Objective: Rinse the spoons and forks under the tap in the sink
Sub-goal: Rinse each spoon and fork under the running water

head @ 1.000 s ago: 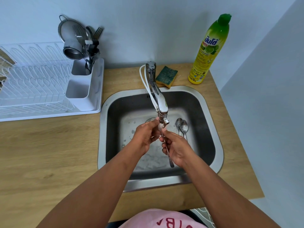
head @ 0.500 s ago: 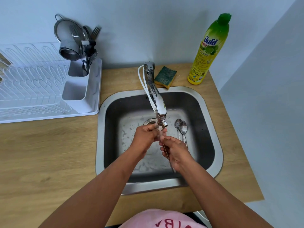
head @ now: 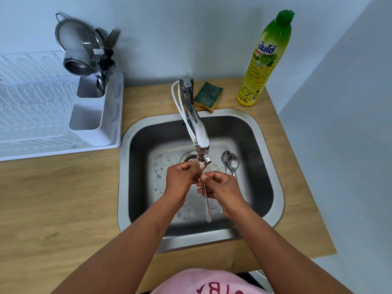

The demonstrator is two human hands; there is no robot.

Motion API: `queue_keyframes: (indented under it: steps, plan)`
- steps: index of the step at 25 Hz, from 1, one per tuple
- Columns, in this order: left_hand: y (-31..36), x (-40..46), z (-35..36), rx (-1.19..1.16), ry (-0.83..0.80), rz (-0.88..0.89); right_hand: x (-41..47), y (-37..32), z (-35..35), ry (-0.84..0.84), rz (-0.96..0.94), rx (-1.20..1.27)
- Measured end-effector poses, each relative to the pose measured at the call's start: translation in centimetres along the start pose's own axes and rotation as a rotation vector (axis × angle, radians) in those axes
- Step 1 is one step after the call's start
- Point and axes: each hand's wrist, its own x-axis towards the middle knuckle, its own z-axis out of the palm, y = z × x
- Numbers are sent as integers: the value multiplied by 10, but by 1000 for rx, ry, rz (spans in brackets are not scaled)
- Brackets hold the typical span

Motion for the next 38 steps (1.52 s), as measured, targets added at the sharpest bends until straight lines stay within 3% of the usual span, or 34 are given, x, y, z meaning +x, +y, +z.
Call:
queue_keyframes:
  steps: [8,10,12,15,20,24,28,35,38]
  plan:
    - [-12,-4,5,22,-186,-97,6,-5,-20,46,-125,-233]
    - [-13,-3,8,-10,-181,-134,13,-2,-26,0,-100,-255]
    - [-10,1,9,-14,-141,-155,26,3,-36,84,-92,-298]
    - [-6,5,8,-7,-95,-192,59,13,-54,372,-96,-713]
    - [-5,6,-1,-20,-113,-219,100,29,-48,374,83,-1112]
    - [-7,7,-12,-42,-95,-225,112,30,-40,396,88,-1027]
    - [-6,8,-17,-80,-85,-233,102,32,-34,283,136,-1015]
    - [-5,2,-11,-54,51,-256,47,11,-1,101,-60,-424]
    - [-2,-6,-3,-103,-2,-263,21,3,12,70,-258,-676]
